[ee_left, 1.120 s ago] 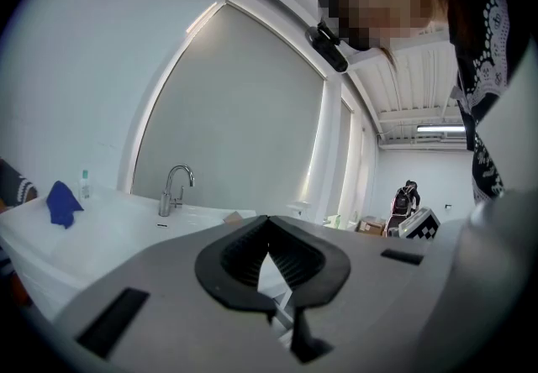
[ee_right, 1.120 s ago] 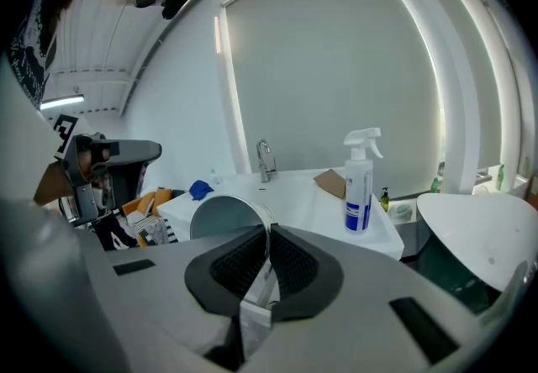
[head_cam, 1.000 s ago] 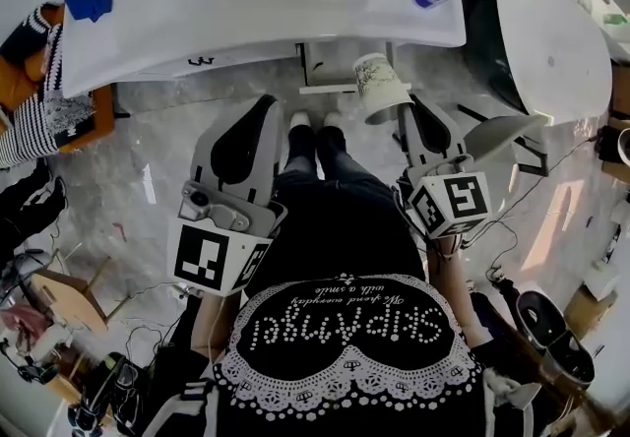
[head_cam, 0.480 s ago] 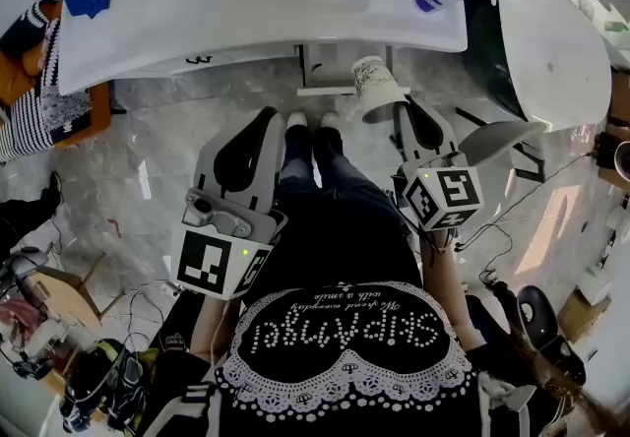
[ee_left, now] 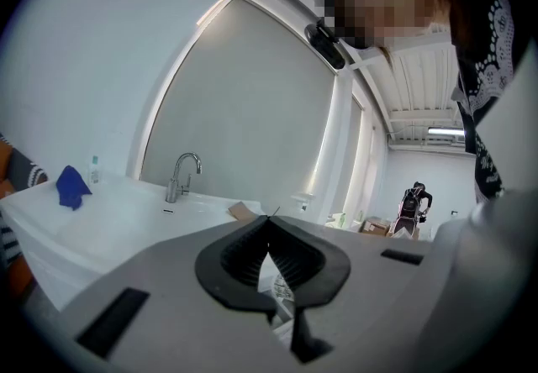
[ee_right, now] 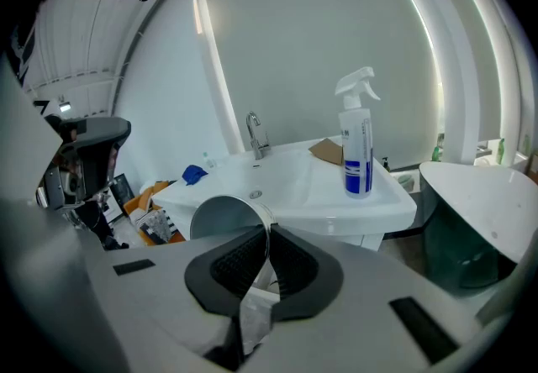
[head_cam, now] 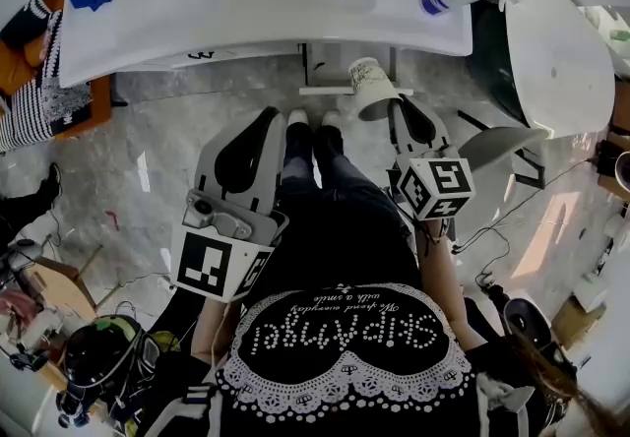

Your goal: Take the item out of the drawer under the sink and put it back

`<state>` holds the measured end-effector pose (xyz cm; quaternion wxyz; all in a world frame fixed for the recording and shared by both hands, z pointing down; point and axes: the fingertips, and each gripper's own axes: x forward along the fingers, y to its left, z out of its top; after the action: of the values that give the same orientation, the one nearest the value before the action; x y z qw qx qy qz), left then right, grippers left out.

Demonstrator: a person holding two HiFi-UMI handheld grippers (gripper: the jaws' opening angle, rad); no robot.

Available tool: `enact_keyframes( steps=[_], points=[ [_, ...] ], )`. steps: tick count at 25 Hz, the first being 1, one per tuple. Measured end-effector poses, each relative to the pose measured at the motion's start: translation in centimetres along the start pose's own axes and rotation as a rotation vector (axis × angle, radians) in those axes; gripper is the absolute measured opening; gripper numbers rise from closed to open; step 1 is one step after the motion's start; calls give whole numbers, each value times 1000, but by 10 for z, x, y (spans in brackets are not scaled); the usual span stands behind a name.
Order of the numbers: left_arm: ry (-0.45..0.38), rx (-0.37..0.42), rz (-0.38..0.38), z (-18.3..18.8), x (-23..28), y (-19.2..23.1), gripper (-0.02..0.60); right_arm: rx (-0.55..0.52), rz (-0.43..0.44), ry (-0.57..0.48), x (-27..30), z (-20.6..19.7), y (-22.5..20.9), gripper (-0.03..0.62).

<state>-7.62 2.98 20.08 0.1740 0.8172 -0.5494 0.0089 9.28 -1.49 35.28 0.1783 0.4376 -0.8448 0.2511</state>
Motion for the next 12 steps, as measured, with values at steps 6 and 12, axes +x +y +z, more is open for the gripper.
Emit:
enact_keyframes(
  steps=[6,12],
  points=[
    [5,-10,14,-1,4,0,5,22,12,39,17,-12,-7,31],
    [5,-23,21,-4,9,0,4,37,15,73,36,-22,-16,31]
  ],
)
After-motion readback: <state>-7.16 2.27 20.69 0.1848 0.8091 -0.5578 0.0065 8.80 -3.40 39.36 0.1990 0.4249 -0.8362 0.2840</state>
